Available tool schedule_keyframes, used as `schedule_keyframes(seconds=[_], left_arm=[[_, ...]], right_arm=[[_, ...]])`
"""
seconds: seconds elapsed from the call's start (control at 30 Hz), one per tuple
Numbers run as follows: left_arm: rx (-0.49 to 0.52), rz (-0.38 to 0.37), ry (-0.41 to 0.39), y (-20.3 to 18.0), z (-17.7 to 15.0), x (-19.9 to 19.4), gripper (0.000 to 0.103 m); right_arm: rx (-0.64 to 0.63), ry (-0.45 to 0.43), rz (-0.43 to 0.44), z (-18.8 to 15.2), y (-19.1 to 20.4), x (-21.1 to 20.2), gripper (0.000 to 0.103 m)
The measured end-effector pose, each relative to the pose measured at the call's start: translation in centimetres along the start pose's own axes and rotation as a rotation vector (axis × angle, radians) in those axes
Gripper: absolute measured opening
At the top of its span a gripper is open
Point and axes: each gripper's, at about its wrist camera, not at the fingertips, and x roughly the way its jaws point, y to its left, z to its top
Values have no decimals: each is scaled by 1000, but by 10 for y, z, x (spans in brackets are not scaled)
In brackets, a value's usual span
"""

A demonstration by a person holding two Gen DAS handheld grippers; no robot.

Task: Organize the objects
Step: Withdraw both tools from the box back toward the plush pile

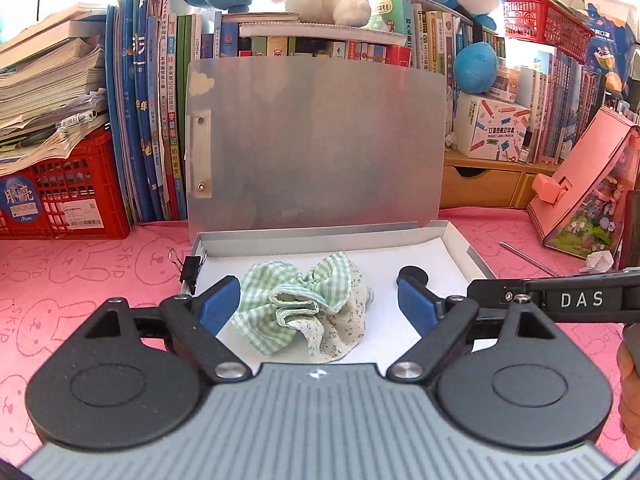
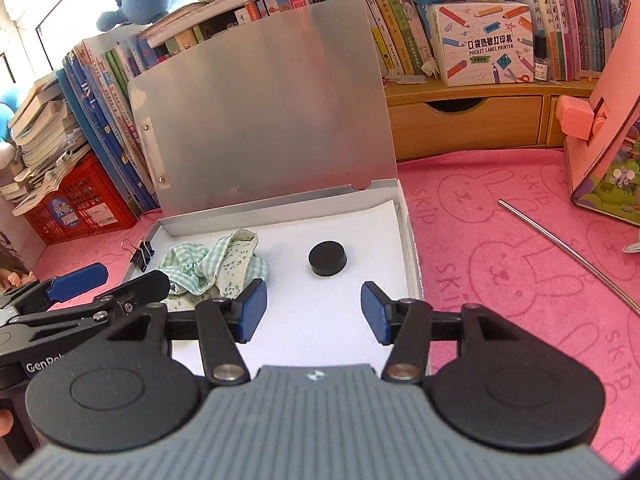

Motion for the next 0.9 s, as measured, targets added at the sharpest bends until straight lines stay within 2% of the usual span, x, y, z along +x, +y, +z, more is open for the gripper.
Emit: schedule_keyframes(seconds=[0.23, 0.57, 0.9], left_arm=[[6, -68, -35, -14, -19, -50, 95], [39, -133, -90, -33, -47, -112, 98], [27, -147, -123, -33, -81, -156, 99]], right_arm=[[-53, -45, 36, -24, 7, -45, 75], [-111, -127, 49, -54, 13, -94, 83], [-141, -171, 52, -88, 11, -127, 87]])
